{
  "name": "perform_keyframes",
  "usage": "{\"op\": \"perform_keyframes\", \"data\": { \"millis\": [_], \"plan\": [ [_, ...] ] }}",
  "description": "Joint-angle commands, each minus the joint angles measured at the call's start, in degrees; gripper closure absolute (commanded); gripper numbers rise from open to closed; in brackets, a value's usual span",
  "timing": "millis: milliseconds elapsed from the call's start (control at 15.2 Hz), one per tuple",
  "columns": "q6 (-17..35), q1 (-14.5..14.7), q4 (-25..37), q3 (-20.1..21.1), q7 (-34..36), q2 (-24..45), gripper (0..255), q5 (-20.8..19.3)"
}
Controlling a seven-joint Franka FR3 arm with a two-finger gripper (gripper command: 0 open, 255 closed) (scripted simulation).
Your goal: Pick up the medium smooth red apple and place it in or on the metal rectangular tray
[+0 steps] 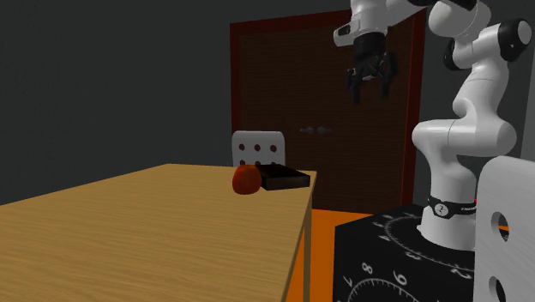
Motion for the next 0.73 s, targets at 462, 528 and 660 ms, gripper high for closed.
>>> {"op": "perform_keyframes", "data": {
  "millis": [462,528,660],
  "plan": [
    [9.25,-0.60,3.03,-9.76,-13.40,12.03,0,-4.39],
    [10.24,-0.55,3.72,-10.87,-14.92,13.65,0,-4.56],
    [12.16,-0.45,5.33,-13.05,-18.04,17.10,0,-4.61]
  ]
}}
